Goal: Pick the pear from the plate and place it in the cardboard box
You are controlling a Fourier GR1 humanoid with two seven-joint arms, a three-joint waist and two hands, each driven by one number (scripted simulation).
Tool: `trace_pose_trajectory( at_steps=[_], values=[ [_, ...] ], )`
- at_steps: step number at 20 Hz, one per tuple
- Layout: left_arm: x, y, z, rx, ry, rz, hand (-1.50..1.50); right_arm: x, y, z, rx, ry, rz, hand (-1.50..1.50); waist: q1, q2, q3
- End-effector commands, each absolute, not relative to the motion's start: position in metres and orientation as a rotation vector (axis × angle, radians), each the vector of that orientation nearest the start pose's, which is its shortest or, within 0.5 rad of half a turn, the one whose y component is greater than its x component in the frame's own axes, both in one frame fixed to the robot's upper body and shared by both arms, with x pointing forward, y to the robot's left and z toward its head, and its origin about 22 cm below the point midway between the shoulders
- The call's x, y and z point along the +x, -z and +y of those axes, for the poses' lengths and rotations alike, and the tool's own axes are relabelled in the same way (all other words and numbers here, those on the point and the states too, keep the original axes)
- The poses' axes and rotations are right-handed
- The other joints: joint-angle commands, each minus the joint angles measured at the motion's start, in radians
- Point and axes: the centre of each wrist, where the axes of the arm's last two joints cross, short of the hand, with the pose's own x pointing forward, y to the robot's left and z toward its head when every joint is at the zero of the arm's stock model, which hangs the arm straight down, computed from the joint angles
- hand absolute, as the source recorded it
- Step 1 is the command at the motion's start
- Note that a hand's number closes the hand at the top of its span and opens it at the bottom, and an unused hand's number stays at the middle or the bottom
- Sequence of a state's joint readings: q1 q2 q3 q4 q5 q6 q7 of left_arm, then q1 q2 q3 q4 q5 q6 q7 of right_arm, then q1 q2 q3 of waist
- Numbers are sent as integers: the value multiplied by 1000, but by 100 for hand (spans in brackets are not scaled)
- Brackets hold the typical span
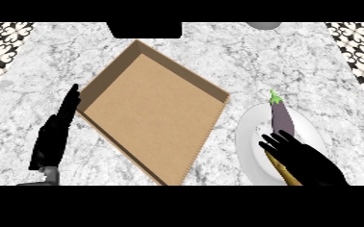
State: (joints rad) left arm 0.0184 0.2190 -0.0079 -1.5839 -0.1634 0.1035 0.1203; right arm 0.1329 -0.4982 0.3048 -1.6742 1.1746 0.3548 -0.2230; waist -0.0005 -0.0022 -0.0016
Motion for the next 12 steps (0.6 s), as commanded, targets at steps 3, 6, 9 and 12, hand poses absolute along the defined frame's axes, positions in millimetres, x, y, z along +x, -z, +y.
trace_pose_trajectory(
  at_steps=[3, 6, 9, 12],
  values=[
    [226, 2, 282, 399, 188, -1435, 0, 200, -3, -286, -538, -1756, -1078, 150, 0, 2, 2],
    [243, -8, 292, 382, 200, -1446, 0, 201, 4, -292, -620, -1807, -1190, 150, -2, 2, 2],
    [241, 2, 273, 388, 211, -1444, 0, 195, 5, -294, -739, -1795, -1281, 150, -5, 2, 2],
    [229, -7, 271, 372, 197, -1447, 0, 211, -8, -270, -783, -1771, -1333, 150, 1, 1, 2]
  ],
)
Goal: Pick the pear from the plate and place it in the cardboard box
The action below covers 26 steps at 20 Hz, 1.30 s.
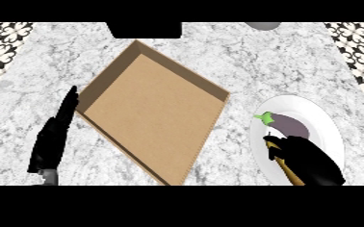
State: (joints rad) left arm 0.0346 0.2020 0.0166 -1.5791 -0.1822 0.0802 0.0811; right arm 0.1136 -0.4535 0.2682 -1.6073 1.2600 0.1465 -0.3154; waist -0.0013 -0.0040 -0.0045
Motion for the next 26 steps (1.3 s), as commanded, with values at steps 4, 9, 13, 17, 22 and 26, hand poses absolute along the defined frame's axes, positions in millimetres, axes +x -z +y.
trace_pose_trajectory(
  at_steps=[4, 9, 13, 17, 22, 26],
  values=[
    [241, -20, 288, 375, 199, -1458, 0, 259, -6, -266, -810, -1588, -1304, 150, 11, 6, 5],
    [252, -21, 299, 368, 206, -1458, 0, 305, -22, -231, -856, -1417, -1260, 150, 10, 6, 4],
    [248, -14, 272, 365, 189, -1444, 0, 319, -27, -256, -946, -1365, -1334, 150, 5, 5, 5],
    [244, -29, 288, 371, 209, -1445, 0, 316, -68, -256, -955, -1288, -1412, 150, 2, 2, 5],
    [232, -8, 289, 382, 202, -1435, 0, 318, -112, -235, -674, -1123, -1739, 150, -7, -3, 4],
    [224, -2, 295, 392, 213, -1441, 0, 308, -130, -220, -476, -1047, -1900, 150, -3, -2, 4]
  ],
)
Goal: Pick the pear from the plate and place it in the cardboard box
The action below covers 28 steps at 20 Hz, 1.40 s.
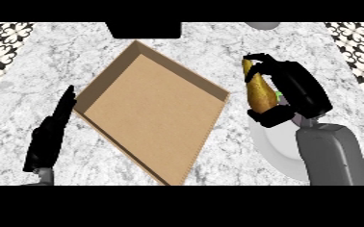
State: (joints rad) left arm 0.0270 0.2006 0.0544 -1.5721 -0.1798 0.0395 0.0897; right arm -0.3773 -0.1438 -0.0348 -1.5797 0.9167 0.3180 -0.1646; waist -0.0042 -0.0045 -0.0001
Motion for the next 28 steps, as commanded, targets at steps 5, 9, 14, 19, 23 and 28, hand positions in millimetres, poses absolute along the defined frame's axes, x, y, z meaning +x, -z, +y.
trace_pose_trajectory(
  at_steps=[5, 9, 14, 19, 23, 28],
  values=[
    [241, -10, 290, 390, 215, -1458, 0, 304, -176, -180, -354, -1049, -1965, 150, 3, 2, 0],
    [238, -7, 280, 378, 206, -1447, 0, 304, -198, -150, -356, -1046, -1961, 150, 8, 3, 0],
    [241, -3, 286, 372, 210, -1449, 0, 319, -210, -93, -372, -1052, -1912, 150, 18, 5, -1],
    [241, -20, 295, 367, 234, -1451, 0, 322, -187, -58, -351, -1085, -1862, 150, 19, 4, 0],
    [231, -9, 281, 366, 226, -1459, 0, 346, -187, -26, -391, -1142, -1784, 150, 34, 7, 0],
    [252, -16, 264, 348, 241, -1465, 0, 365, -155, -5, -400, -1194, -1699, 150, 42, 12, 0]
  ],
)
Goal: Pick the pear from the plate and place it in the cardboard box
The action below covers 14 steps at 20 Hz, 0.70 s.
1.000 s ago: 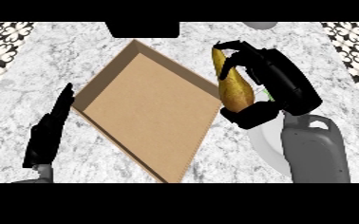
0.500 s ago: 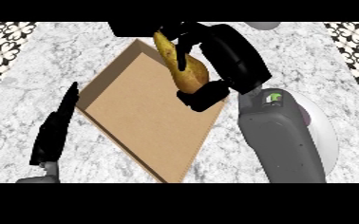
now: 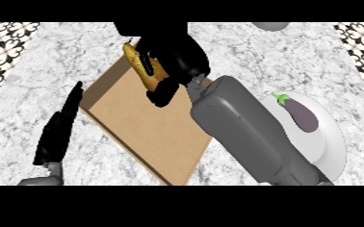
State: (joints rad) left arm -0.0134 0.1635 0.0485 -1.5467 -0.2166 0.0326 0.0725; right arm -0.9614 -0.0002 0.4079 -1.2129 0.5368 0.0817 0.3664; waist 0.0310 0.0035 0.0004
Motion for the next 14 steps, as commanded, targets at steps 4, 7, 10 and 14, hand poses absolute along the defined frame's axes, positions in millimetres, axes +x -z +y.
trace_pose_trajectory(
  at_steps=[4, 7, 10, 14],
  values=[
    [251, -15, 284, 356, 242, -1466, 0, 374, -131, 5, -436, -1196, -1625, 150, 19, 7, -1],
    [253, -12, 281, 355, 233, -1469, 0, 372, -111, 3, -394, -1101, -1581, -150, 19, 6, -1],
    [250, -9, 261, 335, 264, -1473, 0, 371, -113, 16, -413, -1080, -1600, -150, 42, 9, -1],
    [262, -18, 274, 327, 263, -1478, 0, 379, -104, 7, -320, -982, -1647, -150, 46, 16, -1]
  ],
)
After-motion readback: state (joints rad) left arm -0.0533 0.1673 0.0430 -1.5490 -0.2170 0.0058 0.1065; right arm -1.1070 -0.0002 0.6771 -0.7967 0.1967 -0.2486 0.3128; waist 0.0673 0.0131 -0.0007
